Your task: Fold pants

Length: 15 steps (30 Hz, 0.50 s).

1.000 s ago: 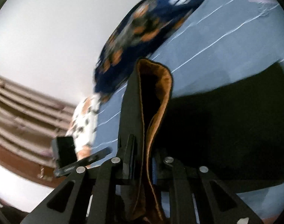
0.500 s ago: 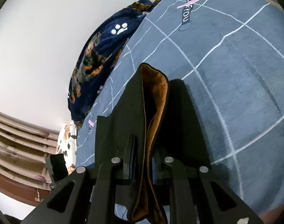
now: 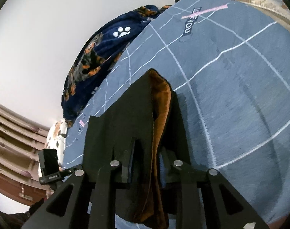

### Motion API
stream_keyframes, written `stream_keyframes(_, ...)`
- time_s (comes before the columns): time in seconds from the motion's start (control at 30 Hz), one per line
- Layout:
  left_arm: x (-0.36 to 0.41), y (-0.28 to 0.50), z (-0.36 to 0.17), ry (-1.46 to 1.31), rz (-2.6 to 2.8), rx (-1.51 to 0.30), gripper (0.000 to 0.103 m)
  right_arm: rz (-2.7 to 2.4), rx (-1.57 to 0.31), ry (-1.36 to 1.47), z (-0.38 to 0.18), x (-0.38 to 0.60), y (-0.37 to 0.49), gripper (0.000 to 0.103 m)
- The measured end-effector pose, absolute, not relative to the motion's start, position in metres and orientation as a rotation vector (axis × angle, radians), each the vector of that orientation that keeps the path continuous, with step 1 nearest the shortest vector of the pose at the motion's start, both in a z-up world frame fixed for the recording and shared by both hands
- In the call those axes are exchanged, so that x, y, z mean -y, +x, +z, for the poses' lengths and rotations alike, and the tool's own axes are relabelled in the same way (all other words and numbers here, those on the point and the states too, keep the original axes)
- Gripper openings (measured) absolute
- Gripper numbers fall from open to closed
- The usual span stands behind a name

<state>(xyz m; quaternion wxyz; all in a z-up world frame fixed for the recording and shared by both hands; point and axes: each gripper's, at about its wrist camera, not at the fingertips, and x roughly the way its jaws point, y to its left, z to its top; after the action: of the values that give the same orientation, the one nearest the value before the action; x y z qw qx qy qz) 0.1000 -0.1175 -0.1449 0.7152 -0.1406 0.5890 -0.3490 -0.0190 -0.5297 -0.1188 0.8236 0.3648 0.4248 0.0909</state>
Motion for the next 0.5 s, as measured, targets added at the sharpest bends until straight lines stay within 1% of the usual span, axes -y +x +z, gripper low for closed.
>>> stream_keyframes(0.13, 0.121, 0.106, -0.150, -0.343, -0.796, -1.318, 0.051, 0.156, -0.919, 0.756, -0.118, 0.539, -0.023, 0.030)
stream_keyframes(0.2, 0.124, 0.108, -0.150, -0.349, -0.812, -1.316, 0.052, 0.132, -0.921, 0.758, -0.118, 0.546, -0.024, 0.036)
stream_keyframes(0.23, 0.125, 0.108, -0.151, -0.352, -0.820, -1.318, 0.055, 0.133, -0.915, 0.762, -0.117, 0.549, -0.026, 0.038)
stream_keyframes(0.3, 0.127, 0.110, -0.153, -0.366, -0.851, -1.318, 0.062, 0.169, -0.926, 0.792, -0.121, 0.552, -0.025, 0.048)
stream_keyframes(0.33, 0.129, 0.111, -0.153, -0.373, -0.869, -1.316, 0.067, 0.181, -0.936, 0.806, -0.124, 0.552, -0.024, 0.049)
stream_keyframes(0.4, 0.134, 0.114, -0.152, -0.376, -0.884, -1.314, 0.071, 0.191, -0.975, 0.800, -0.132, 0.547, -0.018, 0.050)
stream_keyframes(0.47, 0.139, 0.117, -0.151, -0.379, -0.899, -1.314, 0.079, 0.201, -0.996, 0.798, -0.140, 0.543, -0.013, 0.053)
stream_keyframes(0.5, 0.144, 0.119, -0.151, -0.371, -0.912, -1.313, 0.079, 0.208, -0.995, 0.810, -0.142, 0.542, -0.013, 0.053)
